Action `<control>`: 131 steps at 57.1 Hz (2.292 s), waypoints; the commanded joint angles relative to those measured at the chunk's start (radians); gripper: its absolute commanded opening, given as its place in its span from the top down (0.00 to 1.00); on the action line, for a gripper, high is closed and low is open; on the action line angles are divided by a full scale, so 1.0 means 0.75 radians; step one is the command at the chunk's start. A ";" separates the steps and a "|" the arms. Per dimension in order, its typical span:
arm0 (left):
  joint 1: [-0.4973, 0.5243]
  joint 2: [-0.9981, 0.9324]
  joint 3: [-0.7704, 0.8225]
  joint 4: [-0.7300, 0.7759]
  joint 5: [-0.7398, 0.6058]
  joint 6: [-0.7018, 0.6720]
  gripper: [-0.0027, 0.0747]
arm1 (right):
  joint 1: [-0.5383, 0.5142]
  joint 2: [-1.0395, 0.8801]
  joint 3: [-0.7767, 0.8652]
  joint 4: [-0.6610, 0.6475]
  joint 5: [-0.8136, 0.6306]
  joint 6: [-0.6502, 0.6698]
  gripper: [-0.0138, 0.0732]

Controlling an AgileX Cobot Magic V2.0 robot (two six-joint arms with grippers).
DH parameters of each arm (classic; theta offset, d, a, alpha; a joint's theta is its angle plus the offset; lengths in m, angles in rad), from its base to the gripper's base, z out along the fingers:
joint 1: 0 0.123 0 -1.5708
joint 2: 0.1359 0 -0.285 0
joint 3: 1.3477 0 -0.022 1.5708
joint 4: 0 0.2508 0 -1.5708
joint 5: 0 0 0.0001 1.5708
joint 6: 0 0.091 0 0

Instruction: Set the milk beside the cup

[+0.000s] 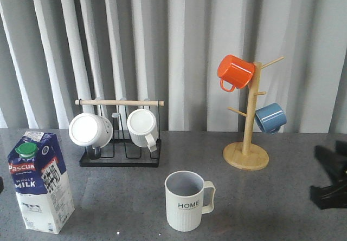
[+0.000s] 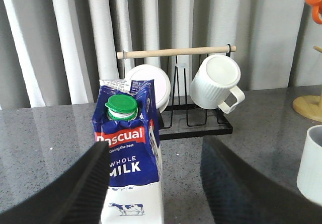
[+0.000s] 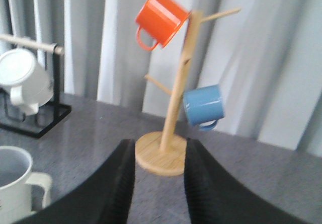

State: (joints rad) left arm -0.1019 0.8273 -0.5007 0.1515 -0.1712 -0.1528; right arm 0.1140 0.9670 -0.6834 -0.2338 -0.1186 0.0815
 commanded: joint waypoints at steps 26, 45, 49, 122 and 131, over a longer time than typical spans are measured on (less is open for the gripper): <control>0.003 -0.004 -0.047 -0.010 -0.098 -0.013 0.44 | -0.078 -0.284 -0.032 -0.059 0.170 0.014 0.85; 0.003 -0.004 -0.047 -0.010 -0.098 -0.013 0.44 | -0.078 -0.284 -0.032 -0.059 0.193 0.014 0.85; 0.003 -0.004 -0.047 -0.010 -0.098 -0.013 0.44 | -0.078 -0.284 -0.032 -0.059 0.193 0.014 0.85; 0.099 0.623 -0.608 -0.035 -0.040 0.072 0.04 | -0.078 -0.284 -0.032 -0.059 0.191 0.014 0.85; 0.101 0.683 -0.605 -0.035 -0.081 0.070 0.04 | -0.078 -0.284 -0.032 -0.059 0.191 0.014 0.85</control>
State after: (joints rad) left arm -0.0259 1.3475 -0.9204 0.1356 -0.1410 -0.0956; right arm 0.0615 0.7577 -0.6803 -0.2709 0.0934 0.0936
